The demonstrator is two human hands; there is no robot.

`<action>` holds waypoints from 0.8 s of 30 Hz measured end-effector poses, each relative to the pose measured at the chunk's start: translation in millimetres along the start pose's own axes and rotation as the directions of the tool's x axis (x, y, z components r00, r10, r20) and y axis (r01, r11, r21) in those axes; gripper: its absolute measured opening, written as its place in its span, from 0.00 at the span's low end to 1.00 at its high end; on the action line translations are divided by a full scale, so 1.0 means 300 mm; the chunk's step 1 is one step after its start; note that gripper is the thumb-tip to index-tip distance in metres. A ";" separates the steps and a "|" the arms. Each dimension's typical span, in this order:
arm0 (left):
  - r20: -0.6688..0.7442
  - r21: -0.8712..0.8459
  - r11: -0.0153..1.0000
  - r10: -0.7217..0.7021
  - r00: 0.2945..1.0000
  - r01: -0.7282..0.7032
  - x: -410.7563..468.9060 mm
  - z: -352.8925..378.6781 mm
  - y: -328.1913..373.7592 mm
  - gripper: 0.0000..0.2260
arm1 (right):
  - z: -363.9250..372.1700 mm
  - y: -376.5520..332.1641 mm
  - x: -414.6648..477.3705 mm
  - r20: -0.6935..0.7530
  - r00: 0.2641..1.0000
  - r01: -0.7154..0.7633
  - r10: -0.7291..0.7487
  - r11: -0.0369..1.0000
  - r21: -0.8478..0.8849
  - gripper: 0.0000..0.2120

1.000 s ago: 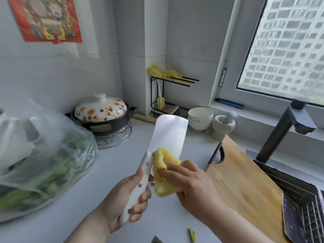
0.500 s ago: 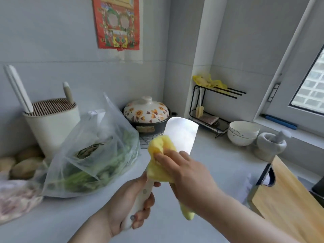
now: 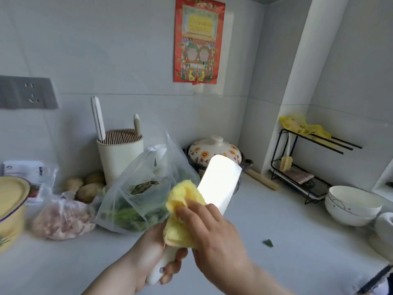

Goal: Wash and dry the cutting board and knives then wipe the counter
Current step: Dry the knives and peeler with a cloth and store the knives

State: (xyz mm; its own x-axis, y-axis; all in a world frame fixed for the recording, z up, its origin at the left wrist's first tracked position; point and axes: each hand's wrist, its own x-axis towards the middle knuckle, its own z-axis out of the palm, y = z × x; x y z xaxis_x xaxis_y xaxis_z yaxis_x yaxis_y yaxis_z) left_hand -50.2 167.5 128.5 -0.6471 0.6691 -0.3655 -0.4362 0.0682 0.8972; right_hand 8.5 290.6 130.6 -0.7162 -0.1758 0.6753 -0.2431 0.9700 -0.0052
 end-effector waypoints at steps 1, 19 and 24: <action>-0.007 -0.020 1.000 0.018 1.000 -0.019 -0.015 0.001 -0.001 0.14 | 0.013 -0.006 -0.007 -0.030 0.999 0.040 -0.040 0.999 0.010 0.21; -0.356 0.836 0.511 0.228 0.906 0.200 -0.393 -0.269 0.225 0.16 | -0.038 -0.122 0.380 0.452 0.793 0.463 -0.410 0.886 -0.008 0.42; -0.313 0.894 0.384 0.164 0.935 0.231 -0.494 -0.363 0.345 0.12 | 0.030 -0.261 0.518 0.351 0.846 0.401 -0.401 0.913 0.074 0.17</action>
State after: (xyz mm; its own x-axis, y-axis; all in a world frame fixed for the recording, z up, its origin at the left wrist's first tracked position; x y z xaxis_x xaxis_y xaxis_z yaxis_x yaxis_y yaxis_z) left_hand -67.6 -5.1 248.5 -0.8726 0.4057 -0.2719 0.2415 0.8424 0.4818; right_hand -89.7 185.8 229.5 -0.7384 -0.5963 0.3150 -0.5578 0.8025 0.2117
